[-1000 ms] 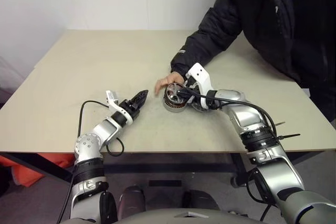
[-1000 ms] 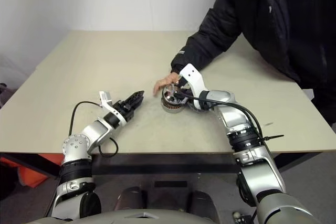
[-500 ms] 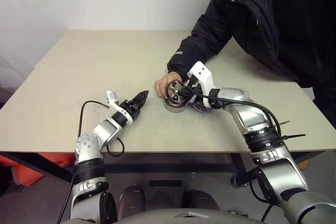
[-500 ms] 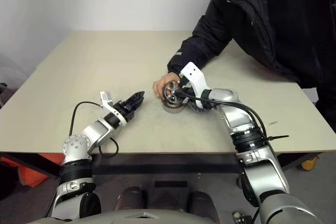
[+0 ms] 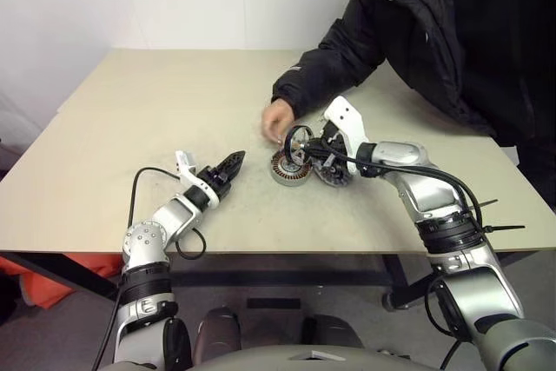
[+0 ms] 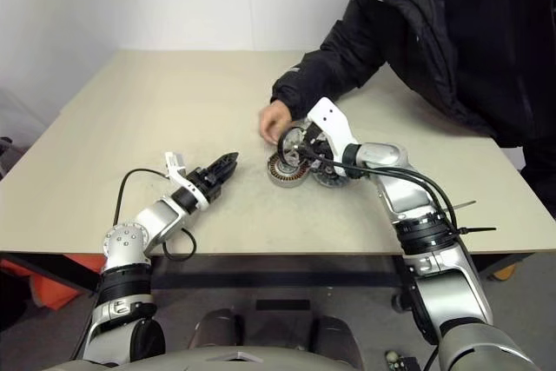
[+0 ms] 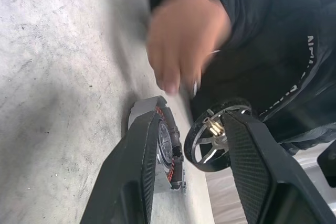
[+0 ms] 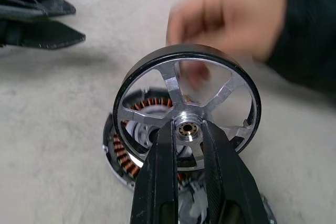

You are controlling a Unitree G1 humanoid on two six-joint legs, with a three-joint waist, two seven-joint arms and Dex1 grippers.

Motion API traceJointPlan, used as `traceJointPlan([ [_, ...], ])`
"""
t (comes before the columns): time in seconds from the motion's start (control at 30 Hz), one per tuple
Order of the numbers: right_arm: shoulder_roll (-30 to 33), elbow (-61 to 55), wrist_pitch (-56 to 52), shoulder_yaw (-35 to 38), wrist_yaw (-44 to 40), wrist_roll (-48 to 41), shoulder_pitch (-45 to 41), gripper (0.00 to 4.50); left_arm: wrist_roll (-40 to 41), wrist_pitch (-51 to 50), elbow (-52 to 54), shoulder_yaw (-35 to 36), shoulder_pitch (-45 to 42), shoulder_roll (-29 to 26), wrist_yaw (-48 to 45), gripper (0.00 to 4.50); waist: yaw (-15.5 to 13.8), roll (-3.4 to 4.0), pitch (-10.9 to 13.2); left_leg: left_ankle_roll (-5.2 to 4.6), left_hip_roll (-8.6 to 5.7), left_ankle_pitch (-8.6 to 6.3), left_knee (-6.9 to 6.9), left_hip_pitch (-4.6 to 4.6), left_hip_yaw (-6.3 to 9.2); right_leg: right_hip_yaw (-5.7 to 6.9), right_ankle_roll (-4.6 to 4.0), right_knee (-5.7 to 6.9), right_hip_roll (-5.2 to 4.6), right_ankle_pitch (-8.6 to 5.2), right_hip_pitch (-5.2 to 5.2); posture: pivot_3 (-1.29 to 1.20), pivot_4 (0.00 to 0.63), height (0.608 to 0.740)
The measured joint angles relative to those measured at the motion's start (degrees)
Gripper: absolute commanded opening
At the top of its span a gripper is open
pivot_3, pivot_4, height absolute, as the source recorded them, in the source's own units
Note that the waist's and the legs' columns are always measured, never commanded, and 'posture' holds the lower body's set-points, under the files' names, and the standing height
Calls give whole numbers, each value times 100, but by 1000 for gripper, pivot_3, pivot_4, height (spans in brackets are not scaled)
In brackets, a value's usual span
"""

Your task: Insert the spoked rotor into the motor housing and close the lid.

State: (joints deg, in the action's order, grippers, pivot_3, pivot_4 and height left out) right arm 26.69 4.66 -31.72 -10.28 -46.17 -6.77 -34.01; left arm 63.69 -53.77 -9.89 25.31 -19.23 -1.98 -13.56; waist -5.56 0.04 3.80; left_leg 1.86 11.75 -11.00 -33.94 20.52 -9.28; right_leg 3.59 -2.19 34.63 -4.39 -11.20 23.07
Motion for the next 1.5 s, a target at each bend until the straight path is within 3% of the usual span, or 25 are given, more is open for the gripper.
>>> traceJointPlan([
  [0.8,-2,17,179,-129,30,100,17,347,-117,40,-90,-79,-2,-48,-91,2069,-9,0,0,-3,-1,-2,-1,3,0,0,-22,0,0,12,0,0,0,740],
  [0.83,-13,17,148,-129,10,87,4,1094,-119,61,-90,-79,-2,-49,-92,2069,-8,0,0,-3,-1,-2,0,3,0,0,-22,0,0,11,0,0,0,740],
  [1.0,-47,18,186,-135,-12,39,-3,2734,-124,91,-104,-79,-3,-72,-99,2069,-6,0,0,-1,0,-1,-3,1,0,0,-1,2,0,0,0,0,0,740],
  [1.3,-85,33,340,-110,157,69,-34,2734,-139,141,-133,-83,-9,-93,-115,2069,-2,0,0,0,0,0,-7,-2,0,0,0,7,0,0,-1,0,0,740],
  [1.5,241,-262,258,-117,-149,4,225,2734,-140,150,-133,-74,-9,-134,-114,2069,-9,0,0,-2,0,-1,-7,1,0,0,0,5,0,0,-1,0,0,740],
])
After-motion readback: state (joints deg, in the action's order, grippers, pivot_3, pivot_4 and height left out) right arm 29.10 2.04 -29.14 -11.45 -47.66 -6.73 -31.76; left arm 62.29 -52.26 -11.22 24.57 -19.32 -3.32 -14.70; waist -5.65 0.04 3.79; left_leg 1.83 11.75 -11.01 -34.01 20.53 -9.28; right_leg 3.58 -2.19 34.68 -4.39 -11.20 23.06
